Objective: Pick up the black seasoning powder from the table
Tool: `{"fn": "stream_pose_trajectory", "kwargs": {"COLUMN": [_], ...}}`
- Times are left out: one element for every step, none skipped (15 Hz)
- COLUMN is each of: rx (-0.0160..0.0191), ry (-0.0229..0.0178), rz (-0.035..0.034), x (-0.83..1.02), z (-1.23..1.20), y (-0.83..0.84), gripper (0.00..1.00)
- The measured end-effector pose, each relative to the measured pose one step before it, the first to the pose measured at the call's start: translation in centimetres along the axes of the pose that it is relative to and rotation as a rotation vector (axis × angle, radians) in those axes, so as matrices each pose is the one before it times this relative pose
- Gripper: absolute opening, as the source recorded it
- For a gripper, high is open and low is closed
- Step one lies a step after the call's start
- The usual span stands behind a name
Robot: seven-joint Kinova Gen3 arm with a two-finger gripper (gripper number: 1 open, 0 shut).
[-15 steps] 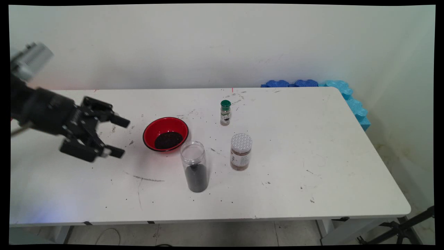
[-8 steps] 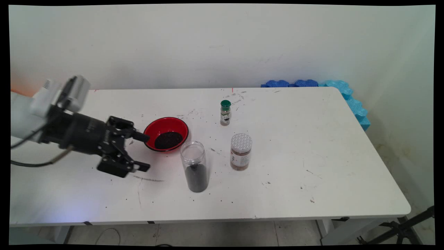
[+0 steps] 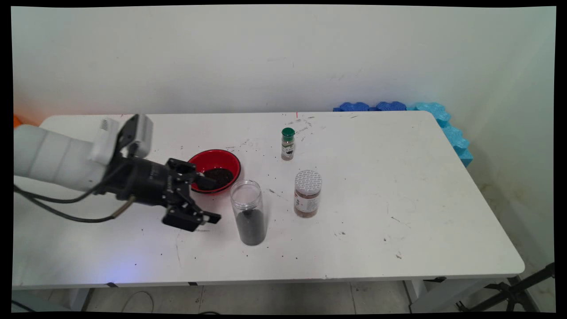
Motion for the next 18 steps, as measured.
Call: {"fn": "stream_pose_trajectory", "kwargs": {"rx": [0.00289,0.00211,0.00189,0.00081,-0.00114,-0.0017,-0.00201,-0.00116,-0.00146,-0.00282,-0.00263,-0.00206,-0.00163,-0.00106,-0.0003,0.0001,0.00049,0.00048], "ry": [0.00113,0.00045,-0.00002,-0.0003,-0.00078,-0.00092,-0.00101,-0.00076,-0.00105,-0.00104,-0.00073,-0.00095,-0.00076,-0.00046,0.00024,-0.00004,0.00021,0.00034], "rz": [-0.00176,-0.00158,-0.0022,-0.00286,-0.0016,-0.00094,-0.00006,0.00001,0.0001,0.00019,0.00097,0.00167,0.00213,0.00261,0.00372,0.00409,0.00381,0.00281], "x": [0.125,0.121,0.093,0.061,0.066,0.048,0.039,0.025,0.035,0.036,0.042,0.022,0.026,0.031,0.033,0.04,0.044,0.04], "z": [0.591,0.663,0.618,0.509,0.57,0.517,0.419,0.268,0.376,0.414,0.384,0.303,0.327,0.301,0.237,0.252,0.214,0.158], "y": [0.036,0.038,0.036,0.03,0.053,0.059,0.048,0.025,0.028,0.039,0.03,0.02,0.003,-0.011,-0.022,-0.046,-0.052,-0.046], "gripper": [1.0,1.0,1.0,1.0,1.0,1.0,1.0,1.0,1.0,1.0,1.0,1.0,1.0,1.0,1.0,1.0,1.0,1.0]}}
